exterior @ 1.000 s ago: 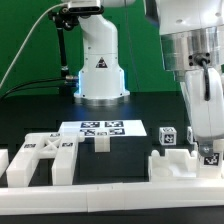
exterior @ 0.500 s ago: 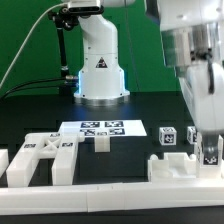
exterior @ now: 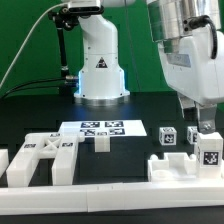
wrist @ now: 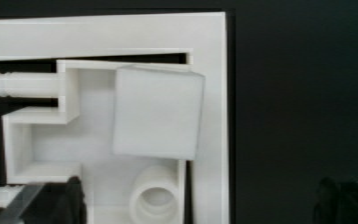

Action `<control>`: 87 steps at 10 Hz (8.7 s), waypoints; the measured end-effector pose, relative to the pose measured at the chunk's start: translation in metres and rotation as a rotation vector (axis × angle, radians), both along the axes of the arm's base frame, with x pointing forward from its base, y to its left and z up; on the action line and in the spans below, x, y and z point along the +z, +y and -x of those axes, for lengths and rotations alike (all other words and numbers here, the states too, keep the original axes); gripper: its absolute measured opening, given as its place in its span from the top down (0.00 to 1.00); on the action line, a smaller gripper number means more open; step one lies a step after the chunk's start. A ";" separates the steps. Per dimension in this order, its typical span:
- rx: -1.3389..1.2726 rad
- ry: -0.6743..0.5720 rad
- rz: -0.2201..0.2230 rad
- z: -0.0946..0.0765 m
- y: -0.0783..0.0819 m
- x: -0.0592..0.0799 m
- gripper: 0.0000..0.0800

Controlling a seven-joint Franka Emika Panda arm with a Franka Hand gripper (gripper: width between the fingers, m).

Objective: Assemble chair

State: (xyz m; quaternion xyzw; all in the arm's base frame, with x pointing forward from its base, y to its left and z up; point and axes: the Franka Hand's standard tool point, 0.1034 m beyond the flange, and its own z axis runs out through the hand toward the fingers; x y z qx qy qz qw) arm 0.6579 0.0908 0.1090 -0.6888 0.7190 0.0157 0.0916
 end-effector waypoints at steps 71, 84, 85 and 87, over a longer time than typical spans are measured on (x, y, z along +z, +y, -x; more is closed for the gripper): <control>1.292 0.116 -0.004 0.048 -0.074 0.017 0.64; 1.202 -0.520 0.699 0.016 -0.049 0.014 0.64; 1.189 -0.511 0.690 0.020 -0.043 0.007 0.64; 1.205 -0.492 0.687 0.023 -0.041 -0.002 0.64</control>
Offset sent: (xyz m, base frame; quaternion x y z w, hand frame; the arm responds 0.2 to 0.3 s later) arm 0.0000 0.0000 0.0000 0.0000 0.0000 0.0000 1.0000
